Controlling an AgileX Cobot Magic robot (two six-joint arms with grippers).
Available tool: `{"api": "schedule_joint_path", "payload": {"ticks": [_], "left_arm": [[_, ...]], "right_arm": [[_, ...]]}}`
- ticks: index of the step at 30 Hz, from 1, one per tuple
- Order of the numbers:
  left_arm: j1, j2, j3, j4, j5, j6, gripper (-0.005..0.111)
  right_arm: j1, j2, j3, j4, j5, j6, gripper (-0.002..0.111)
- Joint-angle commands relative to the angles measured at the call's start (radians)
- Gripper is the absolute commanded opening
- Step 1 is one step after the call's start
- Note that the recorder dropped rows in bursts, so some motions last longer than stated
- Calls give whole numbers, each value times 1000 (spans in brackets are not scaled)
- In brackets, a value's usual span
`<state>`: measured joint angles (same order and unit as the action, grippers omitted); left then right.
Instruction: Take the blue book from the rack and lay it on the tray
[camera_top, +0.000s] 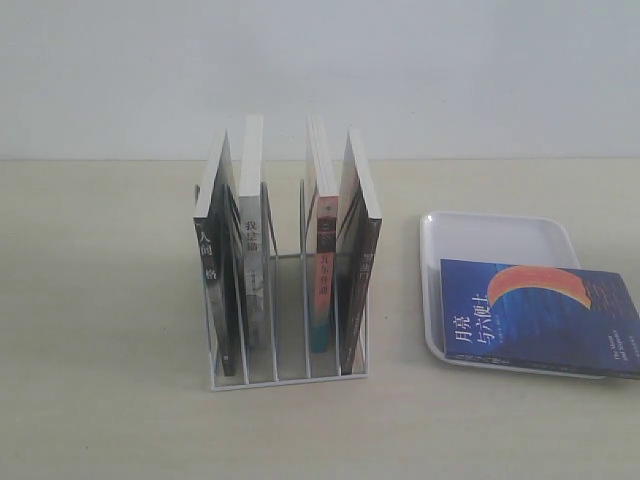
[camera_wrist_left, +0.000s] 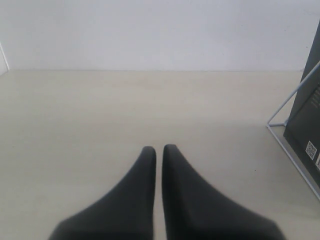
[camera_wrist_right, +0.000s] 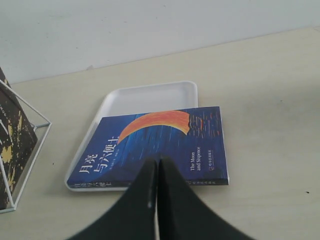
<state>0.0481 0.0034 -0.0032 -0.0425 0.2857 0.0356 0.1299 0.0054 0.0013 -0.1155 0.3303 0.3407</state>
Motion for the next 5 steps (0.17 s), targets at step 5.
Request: {"api": "schedule_joint_path", "payload": {"ticks": [5], "left_arm": [[0,-3,3,1,-6,-2,4]], "right_arm": [[-4,-5,-1,-7,-5,-2,0]]}}
